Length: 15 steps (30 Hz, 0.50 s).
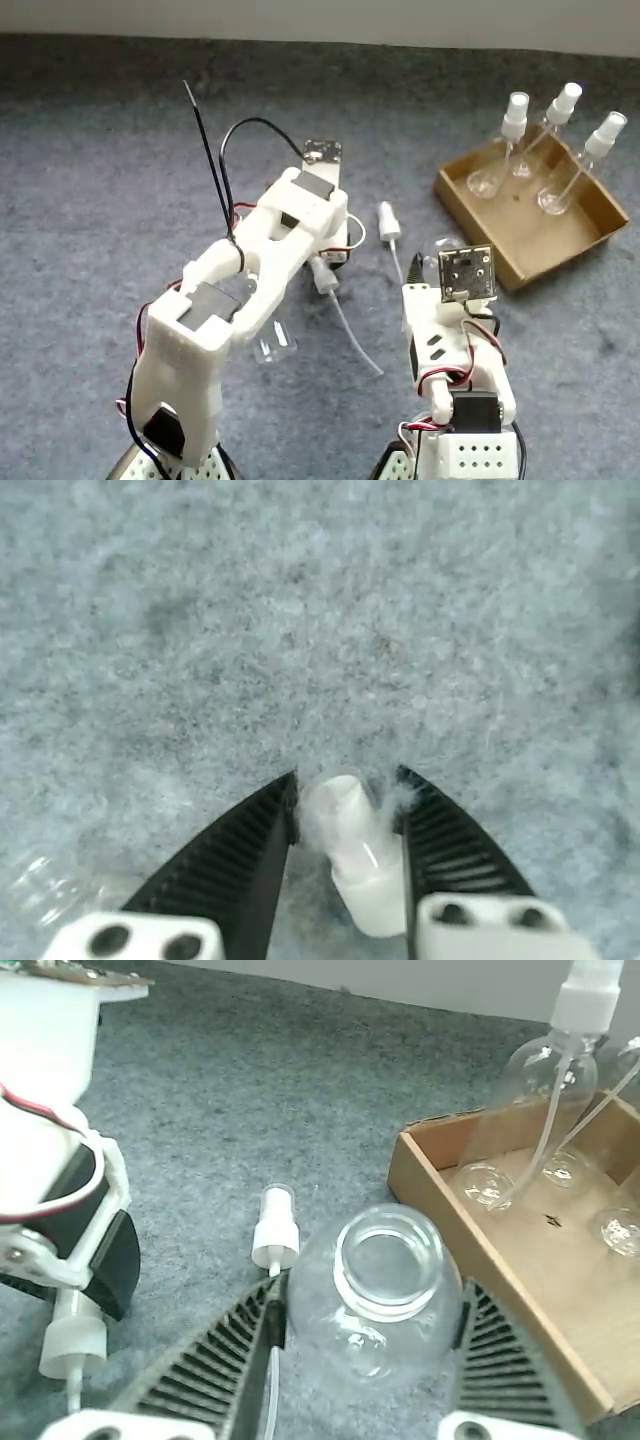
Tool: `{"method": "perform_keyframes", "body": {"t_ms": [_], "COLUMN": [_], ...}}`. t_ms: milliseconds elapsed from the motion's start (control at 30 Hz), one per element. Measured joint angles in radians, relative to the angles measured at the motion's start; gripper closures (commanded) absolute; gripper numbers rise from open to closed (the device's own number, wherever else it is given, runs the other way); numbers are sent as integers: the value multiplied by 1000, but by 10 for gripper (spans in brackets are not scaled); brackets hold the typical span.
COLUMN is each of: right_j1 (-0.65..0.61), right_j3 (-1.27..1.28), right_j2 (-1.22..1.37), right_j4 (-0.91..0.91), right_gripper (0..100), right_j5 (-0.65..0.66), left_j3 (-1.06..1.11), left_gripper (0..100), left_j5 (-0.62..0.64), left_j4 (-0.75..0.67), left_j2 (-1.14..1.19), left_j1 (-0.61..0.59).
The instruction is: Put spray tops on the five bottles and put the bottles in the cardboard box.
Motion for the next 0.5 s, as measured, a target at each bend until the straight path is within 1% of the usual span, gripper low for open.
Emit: {"method": "perform_keyframes", "body": {"t_ms": [100, 267, 500], "right_j1": [0, 0, 0], "right_j3": [0, 0, 0], "right_j2": [0, 0, 0], "right_j4": [0, 0, 0], "right_gripper": [789, 789, 789], "right_j5": [0, 0, 0], "left_j3": [0, 0, 0], "left_gripper": [880, 744, 742], "left_j5": [0, 2, 2], "left_j4": [12, 23, 41], "left_j2": [0, 0, 0], "left_j1": [2, 11, 11]}}
